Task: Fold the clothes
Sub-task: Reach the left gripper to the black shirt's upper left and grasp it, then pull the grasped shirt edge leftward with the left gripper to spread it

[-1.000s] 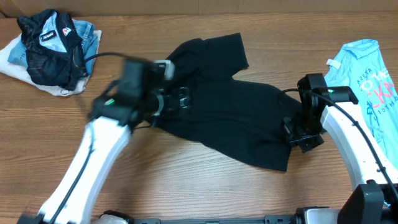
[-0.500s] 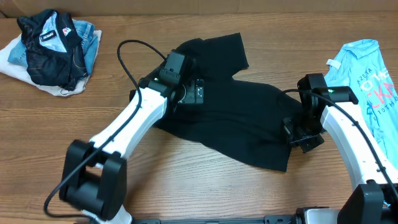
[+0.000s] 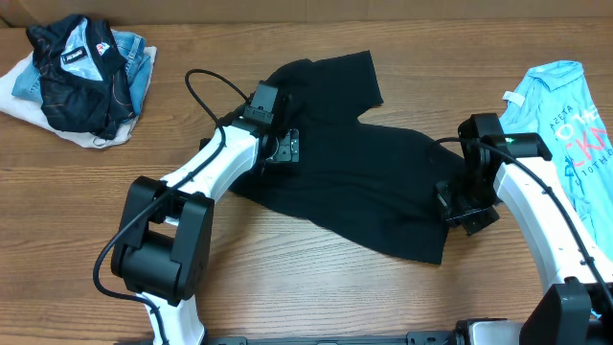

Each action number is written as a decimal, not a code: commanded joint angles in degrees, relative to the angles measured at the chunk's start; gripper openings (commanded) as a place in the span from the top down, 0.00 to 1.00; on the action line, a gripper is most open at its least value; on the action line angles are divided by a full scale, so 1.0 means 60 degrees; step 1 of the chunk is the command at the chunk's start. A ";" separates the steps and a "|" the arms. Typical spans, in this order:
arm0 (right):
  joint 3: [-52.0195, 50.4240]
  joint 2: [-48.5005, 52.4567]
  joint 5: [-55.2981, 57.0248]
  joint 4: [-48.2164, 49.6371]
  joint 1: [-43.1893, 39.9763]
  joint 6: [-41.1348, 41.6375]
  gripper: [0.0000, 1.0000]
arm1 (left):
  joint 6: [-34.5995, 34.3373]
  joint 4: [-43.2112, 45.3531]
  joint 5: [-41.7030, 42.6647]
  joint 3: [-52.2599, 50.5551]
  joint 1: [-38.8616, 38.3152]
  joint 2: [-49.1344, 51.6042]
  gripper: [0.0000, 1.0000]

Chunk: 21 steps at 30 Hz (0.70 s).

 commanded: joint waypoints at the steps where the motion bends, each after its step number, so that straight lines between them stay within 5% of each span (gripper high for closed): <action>1: 0.0040 -0.0157 0.0095 0.0029 0.0051 -0.0047 0.92 | 0.0091 0.0025 -0.0157 0.0233 -0.0040 0.0193 0.22; 5: 0.0040 -0.0157 0.0095 0.0062 0.0051 -0.0047 0.92 | 0.0266 0.0004 -0.0226 0.0233 -0.0040 0.0204 0.34; 11: 0.0040 -0.0157 0.0095 0.0062 0.0051 -0.0047 0.92 | 0.0375 -0.0058 -0.0222 0.0229 -0.0040 0.0244 0.35; 21: 0.0040 -0.0157 0.0095 0.0055 0.0051 -0.0047 0.92 | 0.0484 -0.0109 -0.0229 0.0226 -0.0040 0.0244 0.66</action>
